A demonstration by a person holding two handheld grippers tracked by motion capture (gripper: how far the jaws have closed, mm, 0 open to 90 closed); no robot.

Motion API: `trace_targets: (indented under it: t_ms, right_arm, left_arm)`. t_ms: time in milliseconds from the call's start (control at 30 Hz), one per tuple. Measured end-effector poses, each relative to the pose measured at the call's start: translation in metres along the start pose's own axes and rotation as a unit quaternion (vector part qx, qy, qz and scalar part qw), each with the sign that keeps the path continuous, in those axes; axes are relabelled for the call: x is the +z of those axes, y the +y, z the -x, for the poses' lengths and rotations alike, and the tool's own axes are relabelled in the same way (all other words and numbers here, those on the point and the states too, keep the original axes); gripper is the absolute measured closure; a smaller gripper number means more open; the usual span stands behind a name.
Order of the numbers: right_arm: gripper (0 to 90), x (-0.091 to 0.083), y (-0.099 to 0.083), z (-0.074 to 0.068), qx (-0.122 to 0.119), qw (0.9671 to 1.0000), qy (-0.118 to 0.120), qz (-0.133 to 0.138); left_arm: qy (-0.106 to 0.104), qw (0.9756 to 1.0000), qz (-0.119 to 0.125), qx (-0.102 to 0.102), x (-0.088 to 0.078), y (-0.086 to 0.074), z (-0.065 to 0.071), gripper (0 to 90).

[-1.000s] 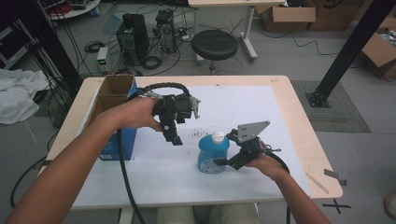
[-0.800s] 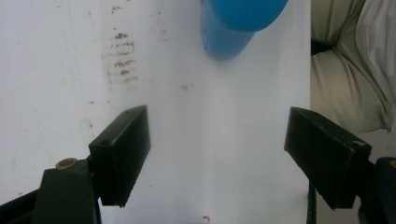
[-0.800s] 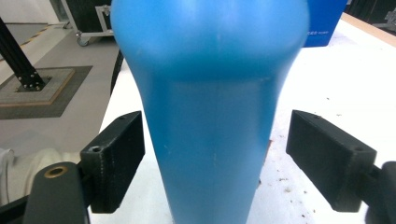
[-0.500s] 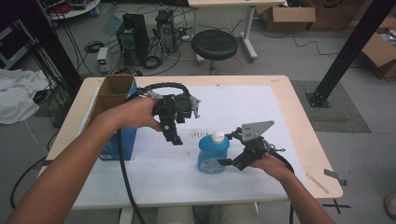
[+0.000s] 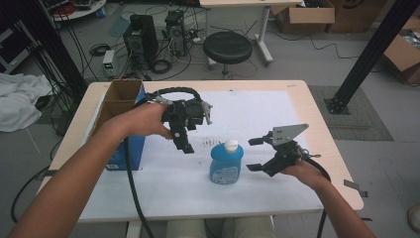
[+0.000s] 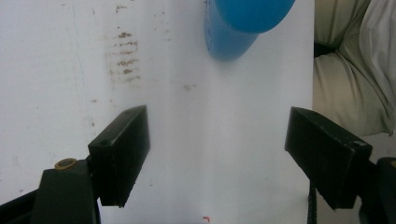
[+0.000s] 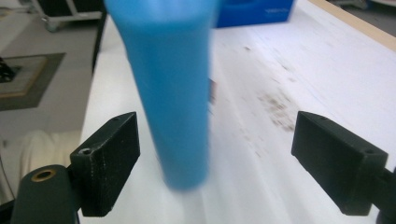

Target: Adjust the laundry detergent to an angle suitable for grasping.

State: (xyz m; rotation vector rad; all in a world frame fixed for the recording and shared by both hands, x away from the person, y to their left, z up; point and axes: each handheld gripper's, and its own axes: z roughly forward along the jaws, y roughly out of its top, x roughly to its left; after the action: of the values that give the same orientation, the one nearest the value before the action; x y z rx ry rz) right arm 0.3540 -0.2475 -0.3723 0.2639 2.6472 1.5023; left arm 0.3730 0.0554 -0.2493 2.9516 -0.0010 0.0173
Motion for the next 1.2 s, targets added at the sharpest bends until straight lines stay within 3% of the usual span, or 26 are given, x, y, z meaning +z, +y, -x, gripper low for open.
trace_targets:
  t_ms: [167, 400, 667, 833, 1200]
  right_arm:
    - [15.0, -0.031, 0.0, 0.015, 0.041, 0.9986, -0.015, -0.03]
    - [15.2, -0.066, 0.004, 0.04, 0.085, 0.9913, -0.043, -0.09]
    - [15.5, -0.077, 0.01, 0.056, 0.074, 0.9798, -0.067, -0.173]
    - [15.7, -0.076, 0.014, 0.064, 0.07, 0.9766, -0.074, -0.19]
    - [17.7, -0.061, 0.034, 0.085, 0.054, 0.9642, -0.087, -0.244]
  left_arm:
    - [0.001, 1.0, 0.001, -0.003, 0.0, -0.001, -0.002, 22.9]
    - [0.004, 1.0, 0.002, -0.009, 0.0, -0.002, -0.004, 23.0]
    - [0.007, 0.9999, 0.002, -0.014, 0.0, -0.003, -0.004, 22.9]
    - [0.01, 0.9998, 0.001, -0.015, 0.0, -0.003, -0.004, 22.9]
    - [0.009, 0.9998, 0.0, -0.019, 0.001, -0.002, -0.007, 23.0]
